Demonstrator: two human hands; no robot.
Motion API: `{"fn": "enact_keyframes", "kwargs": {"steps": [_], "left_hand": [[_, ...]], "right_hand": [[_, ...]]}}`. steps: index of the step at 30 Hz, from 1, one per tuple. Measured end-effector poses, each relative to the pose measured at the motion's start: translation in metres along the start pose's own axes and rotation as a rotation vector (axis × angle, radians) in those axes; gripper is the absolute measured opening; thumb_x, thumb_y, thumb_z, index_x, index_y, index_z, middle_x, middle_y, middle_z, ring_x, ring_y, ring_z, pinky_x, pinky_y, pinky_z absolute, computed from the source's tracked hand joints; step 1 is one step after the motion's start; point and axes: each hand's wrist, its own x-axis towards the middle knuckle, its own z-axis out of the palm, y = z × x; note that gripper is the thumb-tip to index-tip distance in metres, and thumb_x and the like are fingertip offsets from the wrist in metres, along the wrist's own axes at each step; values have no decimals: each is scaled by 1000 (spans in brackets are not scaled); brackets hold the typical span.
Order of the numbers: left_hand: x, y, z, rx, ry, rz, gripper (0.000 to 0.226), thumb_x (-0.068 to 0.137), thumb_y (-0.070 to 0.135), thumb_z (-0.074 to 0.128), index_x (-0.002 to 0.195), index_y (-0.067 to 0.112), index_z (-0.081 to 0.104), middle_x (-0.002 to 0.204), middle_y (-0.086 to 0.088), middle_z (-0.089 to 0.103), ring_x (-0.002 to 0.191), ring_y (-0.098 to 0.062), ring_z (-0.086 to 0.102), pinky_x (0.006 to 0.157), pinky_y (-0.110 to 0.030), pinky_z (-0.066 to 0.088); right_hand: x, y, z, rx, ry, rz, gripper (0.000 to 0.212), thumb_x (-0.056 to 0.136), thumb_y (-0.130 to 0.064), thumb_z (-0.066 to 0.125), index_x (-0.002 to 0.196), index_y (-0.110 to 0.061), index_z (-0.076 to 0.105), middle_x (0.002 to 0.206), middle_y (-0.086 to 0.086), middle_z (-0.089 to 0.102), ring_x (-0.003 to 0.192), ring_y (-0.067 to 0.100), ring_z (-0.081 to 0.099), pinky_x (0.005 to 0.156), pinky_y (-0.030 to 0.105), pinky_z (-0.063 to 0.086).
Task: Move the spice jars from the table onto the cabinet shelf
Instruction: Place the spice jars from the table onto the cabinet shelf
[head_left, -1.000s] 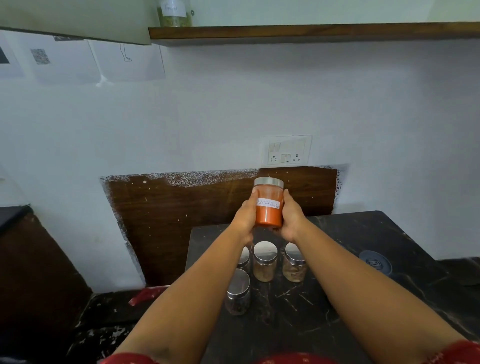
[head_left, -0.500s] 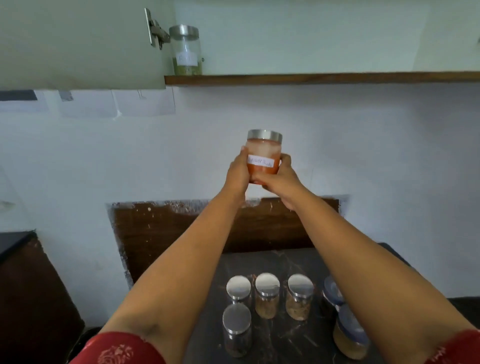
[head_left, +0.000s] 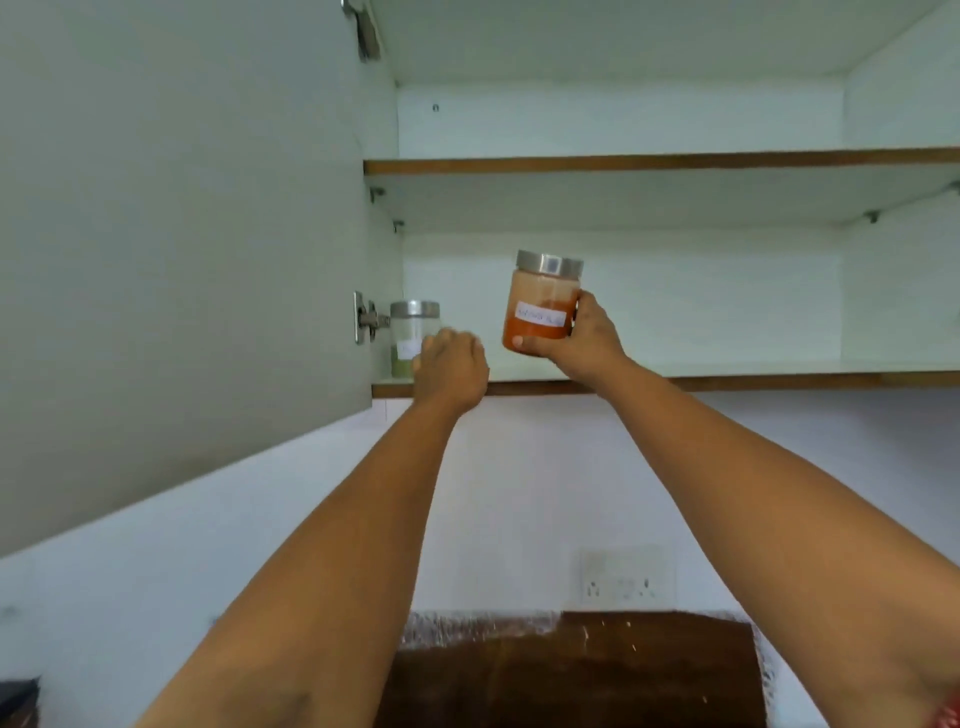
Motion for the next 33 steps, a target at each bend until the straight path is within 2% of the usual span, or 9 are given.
{"fn": "enact_keyframes", "kwargs": {"steps": [3,5,9,12,14,18,23,30,33], "left_hand": [[-6,-35,28,256,-70,-6,49,103,43,23,128,12,51,133,-16,48,123,-31,42,106,-43,28],[-2,-47,37,285,-67,48,48,102,46,23,126,14,49,130,-13,47,120,-30,42,105,-43,27],[6,-50,32,294,-172,64,48,101,50,21,126,18,47,131,-12,44,121,-29,39,104,-45,27],[6,-50,32,314,-176,65,49,101,50,20,128,18,46,134,-12,42,123,-29,37,106,-44,25],[5,-51,33,320,-170,71,49,101,50,20,129,18,45,135,-12,42,124,-29,36,106,-44,24],[7,-51,33,316,-162,73,50,101,51,19,131,18,44,136,-12,41,125,-29,36,107,-45,24],[7,-55,35,302,-148,80,50,101,51,20,133,19,42,136,-11,41,125,-29,36,107,-45,24],[5,-53,34,302,-154,74,50,101,51,19,133,19,41,136,-11,40,126,-28,35,108,-46,23],[6,-52,34,301,-175,70,51,101,52,18,134,19,39,138,-11,39,127,-29,34,110,-47,22]], "right_hand": [[30,30,17,-239,-138,122,85,61,-36,90,130,-10,48,127,8,58,112,24,59,91,31,49],[45,44,34,-385,-178,175,85,63,-39,88,131,-8,47,127,12,54,113,27,57,92,33,49],[68,36,63,-520,-272,257,82,67,-43,85,132,-10,47,123,11,56,106,26,57,83,30,44],[80,36,86,-524,-318,267,73,70,-41,84,128,-10,51,119,11,60,91,22,54,80,29,42],[85,42,99,-506,-331,244,72,72,-41,82,128,-10,51,121,11,60,91,22,52,79,29,41],[91,46,107,-502,-372,218,71,75,-43,79,130,-10,49,124,13,58,94,22,53,83,31,40],[95,52,113,-433,-400,270,92,76,-45,78,143,-8,27,137,15,47,124,31,50,103,42,39],[92,50,120,-515,-402,242,79,80,-49,72,139,-10,36,134,14,51,119,29,53,101,39,41],[93,51,122,-514,-403,233,81,81,-49,72,140,-10,33,134,14,51,120,29,53,101,40,40]]}}
